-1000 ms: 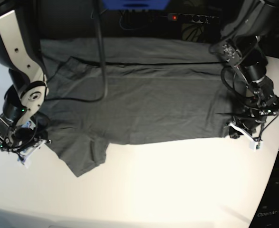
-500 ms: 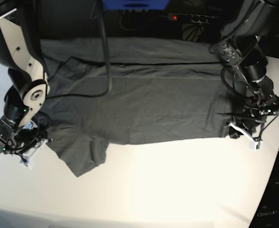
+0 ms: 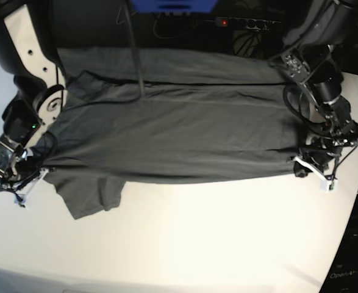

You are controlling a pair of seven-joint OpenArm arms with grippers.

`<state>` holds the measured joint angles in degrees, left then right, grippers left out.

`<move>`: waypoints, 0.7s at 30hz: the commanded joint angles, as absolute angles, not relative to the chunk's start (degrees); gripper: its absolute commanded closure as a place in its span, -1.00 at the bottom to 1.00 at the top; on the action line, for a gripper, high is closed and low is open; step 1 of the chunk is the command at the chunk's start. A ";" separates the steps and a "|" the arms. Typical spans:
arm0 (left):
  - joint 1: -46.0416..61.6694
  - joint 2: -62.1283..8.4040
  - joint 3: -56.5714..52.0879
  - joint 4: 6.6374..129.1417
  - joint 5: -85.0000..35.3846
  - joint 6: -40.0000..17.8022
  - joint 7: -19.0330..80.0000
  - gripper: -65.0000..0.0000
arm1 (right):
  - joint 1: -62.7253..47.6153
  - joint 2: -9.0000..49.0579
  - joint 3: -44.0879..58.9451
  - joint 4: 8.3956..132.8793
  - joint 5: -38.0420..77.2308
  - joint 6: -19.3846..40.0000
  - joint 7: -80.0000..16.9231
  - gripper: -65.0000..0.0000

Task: Fold the T-shirt properly
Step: 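Lift the hem with both grippers and fold it over toward the collar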

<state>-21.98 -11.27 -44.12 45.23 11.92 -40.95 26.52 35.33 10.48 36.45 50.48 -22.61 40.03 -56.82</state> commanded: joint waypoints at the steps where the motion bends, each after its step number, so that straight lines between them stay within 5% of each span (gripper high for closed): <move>1: -21.23 -11.47 -44.00 44.88 16.22 -40.00 32.57 0.93 | 36.62 10.51 35.30 53.76 -22.20 40.00 -56.22 1.00; 8: -21.14 -10.07 -44.09 46.20 16.04 -40.00 32.75 0.93 | 31.60 5.67 30.37 66.77 -22.20 40.00 -59.65 1.00; 21: -18.24 -5.05 -48.57 70.46 16.40 -40.00 47.25 0.93 | 19.21 0.40 20.53 87.69 -22.20 40.00 -60.62 1.00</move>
